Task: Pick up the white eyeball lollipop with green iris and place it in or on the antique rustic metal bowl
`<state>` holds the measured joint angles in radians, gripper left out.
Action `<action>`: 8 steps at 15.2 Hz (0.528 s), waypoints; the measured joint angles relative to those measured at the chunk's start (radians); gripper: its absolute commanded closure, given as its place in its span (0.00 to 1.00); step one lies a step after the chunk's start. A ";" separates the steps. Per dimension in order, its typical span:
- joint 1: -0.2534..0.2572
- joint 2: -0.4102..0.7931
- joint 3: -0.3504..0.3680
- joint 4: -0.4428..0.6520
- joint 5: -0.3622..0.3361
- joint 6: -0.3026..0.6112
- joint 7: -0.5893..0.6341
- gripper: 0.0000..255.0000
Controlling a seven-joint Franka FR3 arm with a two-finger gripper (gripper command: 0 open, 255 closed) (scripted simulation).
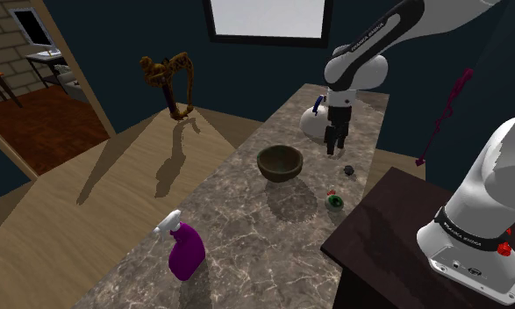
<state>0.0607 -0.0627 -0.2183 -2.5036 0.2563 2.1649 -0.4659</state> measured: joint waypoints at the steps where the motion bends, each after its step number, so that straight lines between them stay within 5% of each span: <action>1: 0.002 0.016 0.001 -0.002 0.009 0.015 -0.006 0.00; 8: 0.015 0.068 0.012 -0.048 0.051 0.108 -0.035 0.00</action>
<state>0.0754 0.0051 -0.2061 -2.5518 0.3076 2.2730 -0.5014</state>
